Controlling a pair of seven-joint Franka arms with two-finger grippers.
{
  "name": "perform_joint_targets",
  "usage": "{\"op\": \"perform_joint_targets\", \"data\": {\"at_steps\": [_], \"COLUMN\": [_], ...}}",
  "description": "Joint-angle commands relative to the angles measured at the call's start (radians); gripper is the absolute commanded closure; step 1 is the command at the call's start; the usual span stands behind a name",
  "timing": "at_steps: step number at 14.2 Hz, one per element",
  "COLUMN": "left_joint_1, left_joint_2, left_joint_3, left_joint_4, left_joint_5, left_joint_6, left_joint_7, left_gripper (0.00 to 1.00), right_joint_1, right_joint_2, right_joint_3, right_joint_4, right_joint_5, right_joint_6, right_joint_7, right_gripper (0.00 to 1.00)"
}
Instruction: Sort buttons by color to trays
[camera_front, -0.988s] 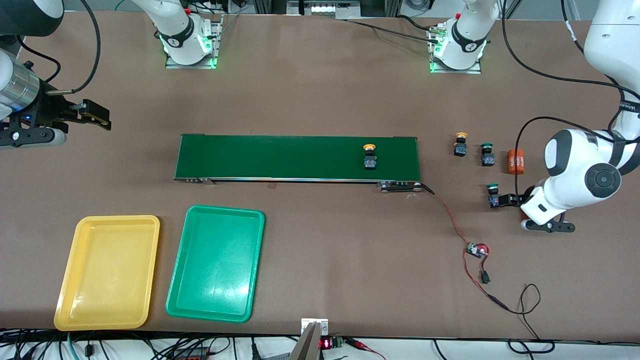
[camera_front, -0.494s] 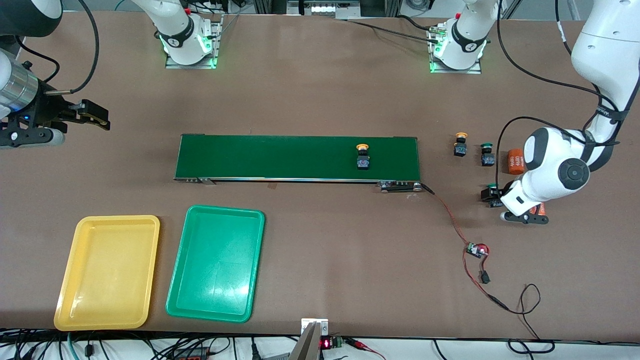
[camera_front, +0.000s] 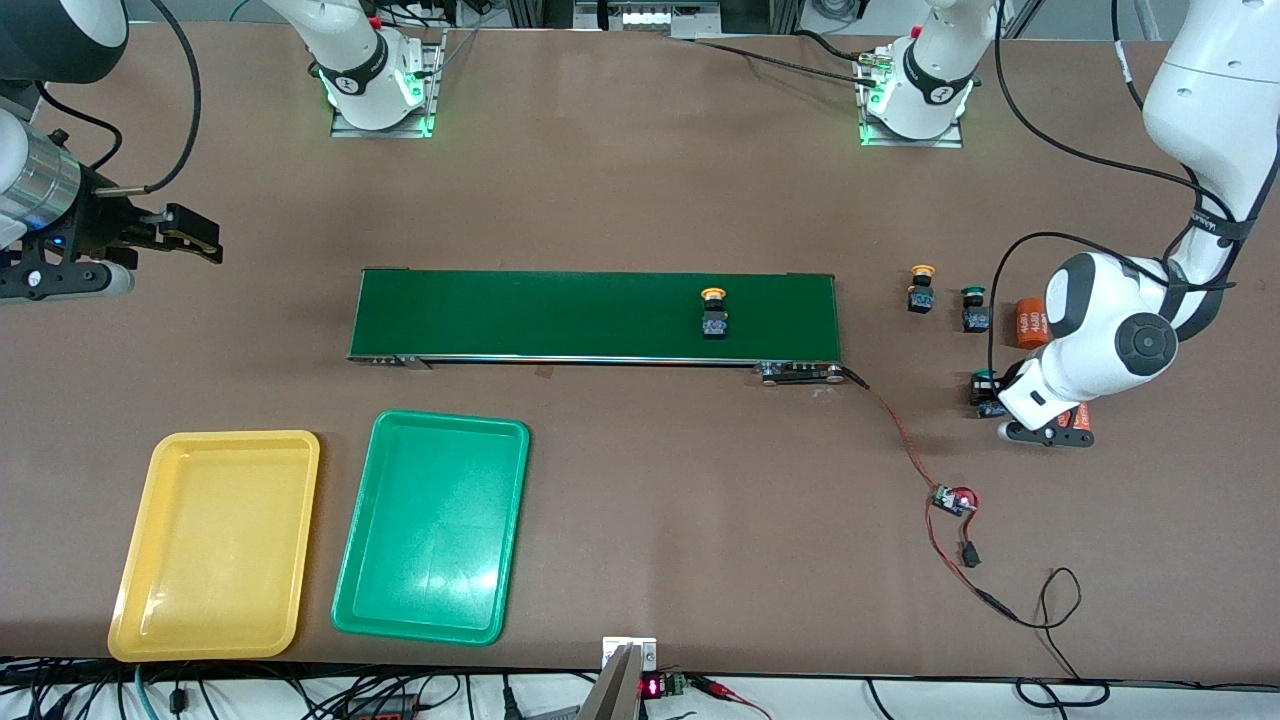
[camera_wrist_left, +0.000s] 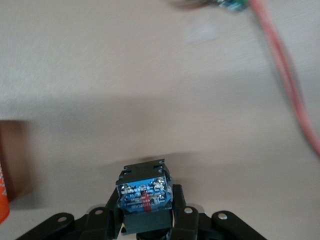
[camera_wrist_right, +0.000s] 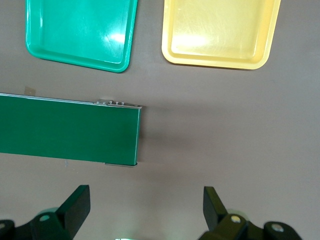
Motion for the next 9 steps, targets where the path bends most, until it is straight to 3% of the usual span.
{"op": "perform_joint_targets", "data": {"at_steps": [1,3,5,7,9], "left_joint_1": [0.014,0.018,0.023,-0.009,-0.084], "left_joint_2": [-0.101,-0.107,-0.106,-0.078,-0.073], "left_joint_3": [-0.141,-0.266,-0.375,-0.427,-0.432], "left_joint_4": [0.056,0.075,0.058,0.055,0.038], "left_joint_5": [0.009,0.006,0.006,0.008,0.009], "left_joint_6": [-0.25,-0.348,-0.345,-0.337,-0.322], "left_joint_7": [-0.098,-0.174,-0.279,-0.391,-0.465], "left_gripper": [0.77,0.76,0.76,0.76,0.76], "right_joint_1": [0.006,0.004,0.003,0.011,0.012], "right_joint_2": [-0.004,-0.006,-0.004,0.002,0.005], "right_joint_3": [0.004,0.004,0.006,0.009,0.009], "right_joint_4": [0.002,0.005,0.005,0.005,0.002], "right_joint_5": [-0.021,-0.023,-0.017,-0.015,-0.012], "right_joint_6": [-0.017,-0.06,-0.071,-0.071,-0.072], "right_joint_7": [-0.02,-0.02,-0.02,-0.017,-0.017], "right_gripper": [0.0,0.0,0.0,0.0,0.0]}}
